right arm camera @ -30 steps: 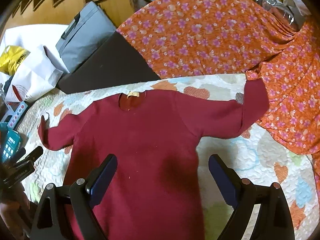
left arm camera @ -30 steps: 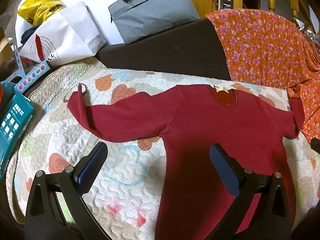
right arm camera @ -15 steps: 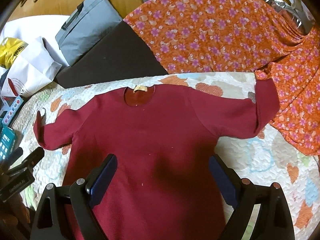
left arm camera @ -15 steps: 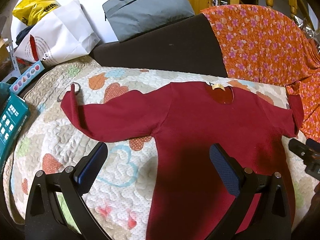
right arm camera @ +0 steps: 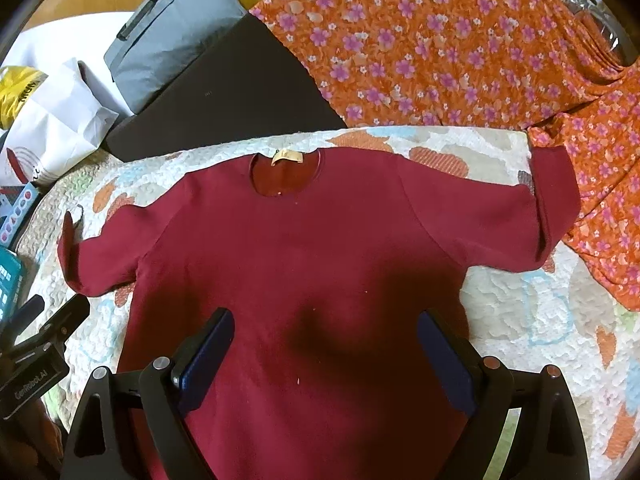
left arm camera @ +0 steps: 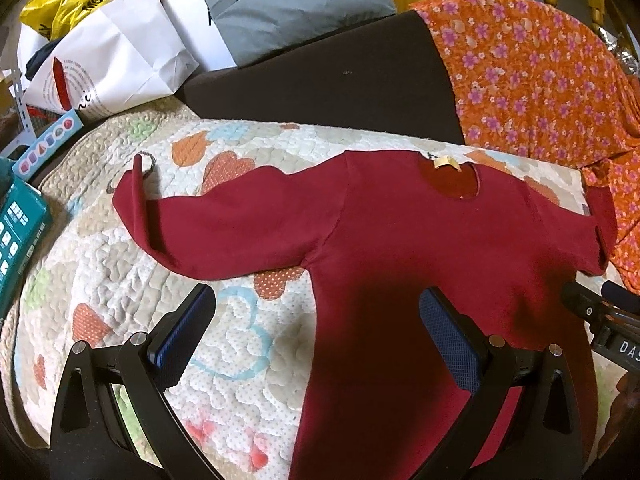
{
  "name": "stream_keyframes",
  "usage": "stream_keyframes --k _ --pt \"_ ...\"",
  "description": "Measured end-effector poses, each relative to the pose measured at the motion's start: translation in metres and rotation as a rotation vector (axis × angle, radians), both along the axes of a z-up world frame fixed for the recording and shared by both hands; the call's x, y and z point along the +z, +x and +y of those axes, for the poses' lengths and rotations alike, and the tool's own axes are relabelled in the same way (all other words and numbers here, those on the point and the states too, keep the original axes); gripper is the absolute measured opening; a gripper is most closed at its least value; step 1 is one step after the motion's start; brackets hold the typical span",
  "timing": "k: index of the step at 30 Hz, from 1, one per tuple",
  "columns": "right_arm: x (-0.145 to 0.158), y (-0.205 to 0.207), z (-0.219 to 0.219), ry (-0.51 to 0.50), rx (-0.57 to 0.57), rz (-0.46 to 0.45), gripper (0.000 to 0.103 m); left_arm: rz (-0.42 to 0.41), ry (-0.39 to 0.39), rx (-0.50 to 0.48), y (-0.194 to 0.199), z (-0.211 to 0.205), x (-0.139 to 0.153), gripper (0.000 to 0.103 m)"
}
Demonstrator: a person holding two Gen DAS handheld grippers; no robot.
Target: Fold small clothes
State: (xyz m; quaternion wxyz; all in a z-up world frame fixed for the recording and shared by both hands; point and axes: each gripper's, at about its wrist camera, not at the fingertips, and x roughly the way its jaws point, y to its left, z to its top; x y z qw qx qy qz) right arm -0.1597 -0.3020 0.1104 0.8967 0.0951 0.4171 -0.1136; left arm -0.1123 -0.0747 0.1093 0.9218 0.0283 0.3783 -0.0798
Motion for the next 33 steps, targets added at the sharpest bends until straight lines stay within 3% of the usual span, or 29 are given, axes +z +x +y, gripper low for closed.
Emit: stream_keyframes --k 21,33 --pt "-0.04 0.037 0.009 0.034 0.031 0.077 0.092 0.047 0.017 0.081 0.043 0.025 -0.026 0.102" --pt "-0.067 0.062 0.022 0.044 0.082 0.127 0.091 0.065 0.07 0.342 0.119 0.128 -0.034 0.102"
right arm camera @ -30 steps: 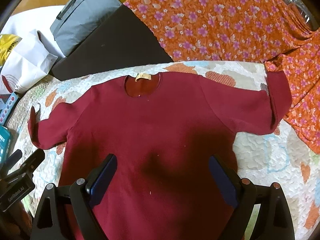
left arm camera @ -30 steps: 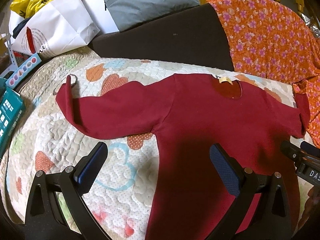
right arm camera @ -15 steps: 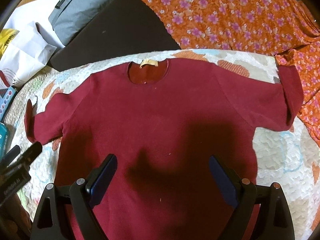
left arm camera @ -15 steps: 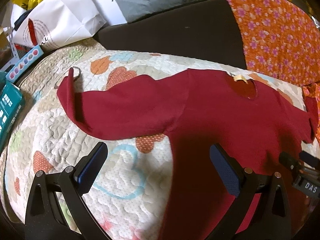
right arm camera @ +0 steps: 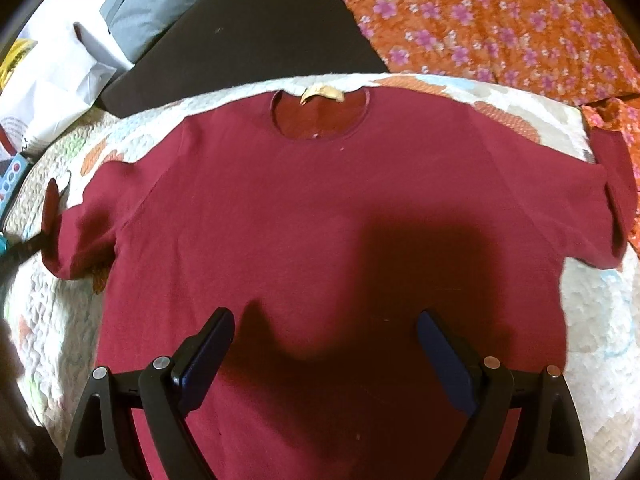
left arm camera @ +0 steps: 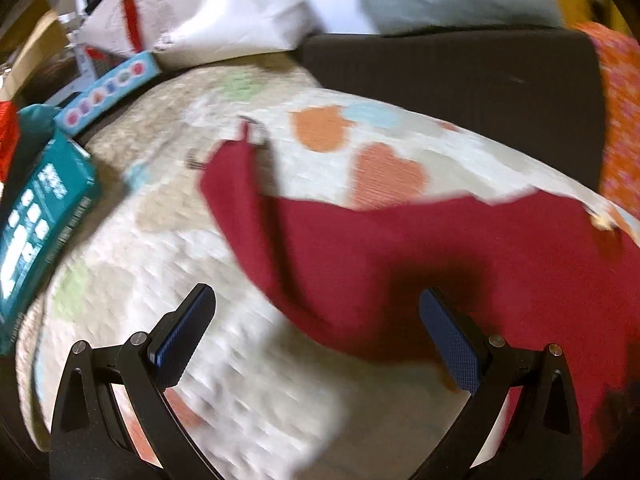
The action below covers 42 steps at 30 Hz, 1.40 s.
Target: Fold small clothes
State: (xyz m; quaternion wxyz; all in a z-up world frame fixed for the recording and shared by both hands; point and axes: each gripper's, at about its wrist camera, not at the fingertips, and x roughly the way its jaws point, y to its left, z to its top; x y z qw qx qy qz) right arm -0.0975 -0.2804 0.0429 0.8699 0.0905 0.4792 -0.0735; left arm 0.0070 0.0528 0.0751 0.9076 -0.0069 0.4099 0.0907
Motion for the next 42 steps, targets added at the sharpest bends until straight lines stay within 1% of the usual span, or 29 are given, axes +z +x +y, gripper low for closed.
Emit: stream_keyframes --k 3,7,9,10,11,13,14,15,16,18,19,21,22,23,28,30,31,32,36,38,40,42 --pt "-0.004 0.004 0.004 -0.017 0.019 0.012 0.091 -0.014 0.006 0.096 0.029 0.035 0.003 0.102" --pt "-0.005 0.007 0.005 -0.02 0.029 0.007 0.091 -0.014 0.018 0.18 0.064 0.064 0.001 0.102" --pt "-0.005 0.007 0.004 -0.014 0.028 0.003 0.092 -0.017 0.038 0.189 0.079 0.07 -0.001 0.102" --pt "-0.005 0.008 0.004 -0.013 0.029 0.002 0.092 -0.006 0.052 0.191 0.088 0.072 -0.003 0.101" --pt "-0.005 0.008 0.004 -0.012 0.033 0.003 0.091 0.005 0.069 0.19 0.098 0.073 -0.006 0.098" --pt "-0.004 0.01 0.004 -0.012 0.036 0.004 0.091 0.025 0.087 0.177 0.113 0.076 -0.012 0.095" --pt "-0.004 0.01 0.004 -0.01 0.039 0.001 0.091 0.037 0.081 0.174 0.119 0.079 -0.015 0.084" --pt "-0.004 0.01 0.003 -0.006 0.042 -0.002 0.091 0.055 0.065 0.168 0.126 0.084 -0.02 0.066" --pt "-0.003 0.011 0.003 0.001 0.046 -0.006 0.091 0.068 0.052 0.165 0.132 0.087 -0.023 0.059" --pt "-0.002 0.011 0.004 0.013 0.055 -0.015 0.091 0.086 -0.004 0.149 0.138 0.098 -0.03 0.026" --pt "-0.001 0.011 0.005 0.021 0.063 -0.023 0.09 0.084 -0.042 0.144 0.138 0.104 -0.031 0.021" --pt "0.001 0.011 0.008 0.033 0.075 -0.032 0.086 0.048 -0.125 0.139 0.13 0.113 -0.027 0.009" --pt "0.003 0.012 0.009 0.041 0.08 -0.036 0.085 0.025 -0.163 0.134 0.125 0.116 -0.023 0.008" --pt "0.003 0.012 0.01 0.047 0.083 -0.04 0.085 0.006 -0.184 0.127 0.119 0.117 -0.019 0.008" --pt "0.005 0.015 0.018 0.076 0.094 -0.051 0.085 -0.023 -0.212 0.066 0.101 0.111 -0.005 0.007" --pt "0.007 0.014 0.024 0.081 0.107 -0.053 0.085 -0.039 -0.259 0.055 0.091 0.111 0.001 0.006" --pt "0.009 0.014 0.026 0.081 0.115 -0.057 0.085 -0.056 -0.296 0.039 0.082 0.109 0.006 0.006" --pt "0.011 0.014 0.028 0.079 0.124 -0.063 0.085 -0.066 -0.317 0.02 0.077 0.107 0.01 0.006" --pt "0.02 0.018 0.036 0.094 0.149 -0.086 0.085 -0.108 -0.373 -0.068 0.052 0.089 0.025 0.006" --pt "0.026 0.024 0.043 0.132 0.175 -0.096 0.084 -0.127 -0.397 -0.111 0.035 0.075 0.031 0.006" --pt "0.034 0.032 0.051 0.183 0.207 -0.105 0.084 -0.141 -0.397 -0.152 0.02 0.058 0.035 0.006" --pt "0.047 0.046 0.061 0.286 0.248 -0.112 0.085 -0.143 -0.394 -0.185 0.011 0.045 0.035 0.006"
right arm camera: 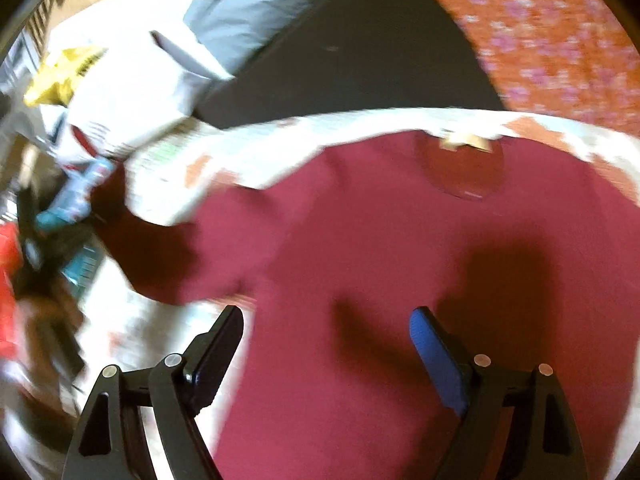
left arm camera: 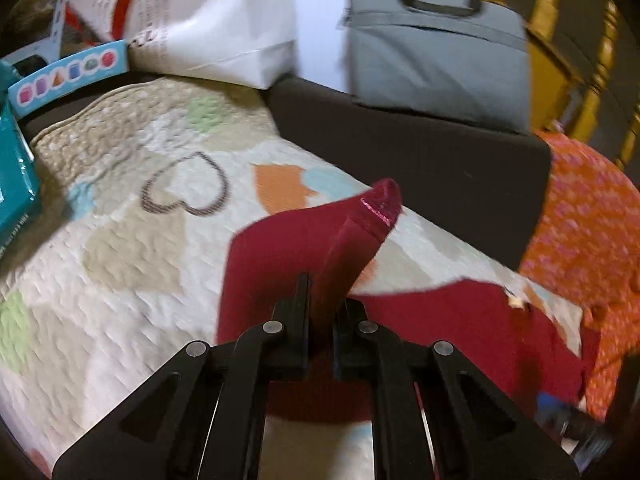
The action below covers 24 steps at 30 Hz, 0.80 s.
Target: Fold small clothes
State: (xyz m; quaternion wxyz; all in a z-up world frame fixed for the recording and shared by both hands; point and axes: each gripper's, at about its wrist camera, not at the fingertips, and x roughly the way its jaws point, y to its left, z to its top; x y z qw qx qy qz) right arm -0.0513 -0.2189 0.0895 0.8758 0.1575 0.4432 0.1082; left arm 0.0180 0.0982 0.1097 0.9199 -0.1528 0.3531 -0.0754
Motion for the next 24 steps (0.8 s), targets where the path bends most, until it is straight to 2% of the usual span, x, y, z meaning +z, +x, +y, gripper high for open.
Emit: stream_keyframes --k 3,6,9,15,16,19,20,22,24 --pt "0.018 0.025 0.019 0.163 0.046 0.022 0.085 -0.01 0.012 -0.043 -0.017 -0.021 -0.003 0.006" --pt "0.03 0.046 0.046 0.276 0.087 0.016 0.085 -0.022 0.048 -0.085 -0.028 -0.041 -0.008 0.006" --pt "0.035 0.061 0.076 0.308 0.121 0.029 0.085 -0.022 0.071 -0.114 -0.032 -0.052 -0.012 0.006" --pt "0.018 0.089 0.113 0.394 0.138 0.121 0.085 -0.019 0.104 -0.154 -0.037 -0.065 -0.021 0.006" --pt "0.014 0.093 0.115 0.393 0.14 0.131 0.081 -0.016 0.107 -0.159 -0.038 -0.067 -0.022 0.006" --pt "0.009 0.099 0.118 0.411 0.17 0.139 0.037 -0.003 0.115 -0.175 -0.04 -0.073 -0.026 0.006" --pt "0.009 0.099 0.118 0.408 0.181 0.128 0.026 -0.002 0.114 -0.177 -0.04 -0.074 -0.026 0.006" --pt "0.014 0.095 0.114 0.376 0.214 0.101 0.011 -0.01 0.107 -0.186 -0.043 -0.078 -0.024 0.006" --pt "0.02 0.09 0.106 0.345 0.218 0.069 0.011 -0.023 0.084 -0.218 -0.047 -0.084 -0.018 0.006"
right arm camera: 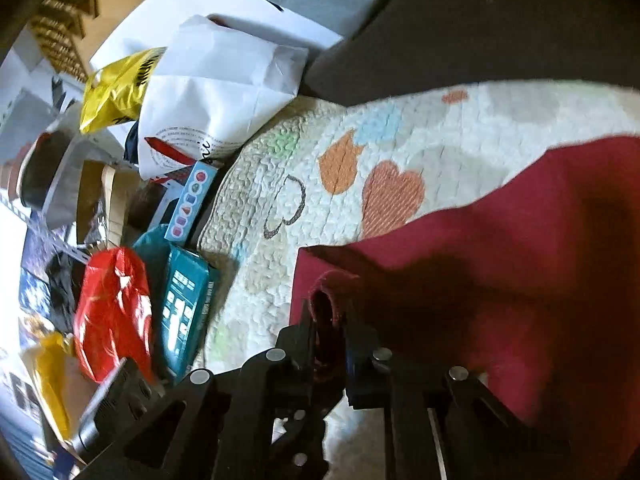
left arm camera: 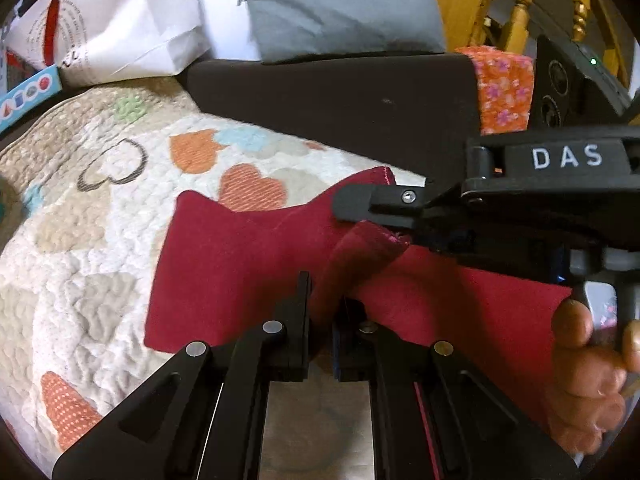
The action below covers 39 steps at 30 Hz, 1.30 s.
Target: Fold small clothes
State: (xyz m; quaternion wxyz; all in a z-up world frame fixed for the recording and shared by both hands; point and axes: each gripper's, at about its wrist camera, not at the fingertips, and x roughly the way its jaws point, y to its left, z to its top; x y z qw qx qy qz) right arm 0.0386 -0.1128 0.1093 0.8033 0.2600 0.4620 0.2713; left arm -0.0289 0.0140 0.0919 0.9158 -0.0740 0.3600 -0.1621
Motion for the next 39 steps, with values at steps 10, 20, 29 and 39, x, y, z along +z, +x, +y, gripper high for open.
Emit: stream_keyframes --k 10,20,29,39 --pt "0.042 -0.017 -0.069 -0.11 -0.108 -0.143 0.009 -0.047 -0.036 -0.134 -0.022 -0.052 0.034 0.01" --pt "0.06 -0.035 -0.171 -0.263 -0.293 -0.2 0.008 -0.005 0.005 -0.113 -0.016 -0.056 0.026 0.01" --pt "0.039 -0.055 -0.269 -0.344 -0.468 -0.135 0.008 0.047 0.035 -0.07 0.006 -0.062 0.006 0.01" --pt "0.007 -0.073 -0.334 -0.384 -0.587 -0.052 0.008 0.077 0.054 -0.057 0.02 -0.081 -0.029 0.01"
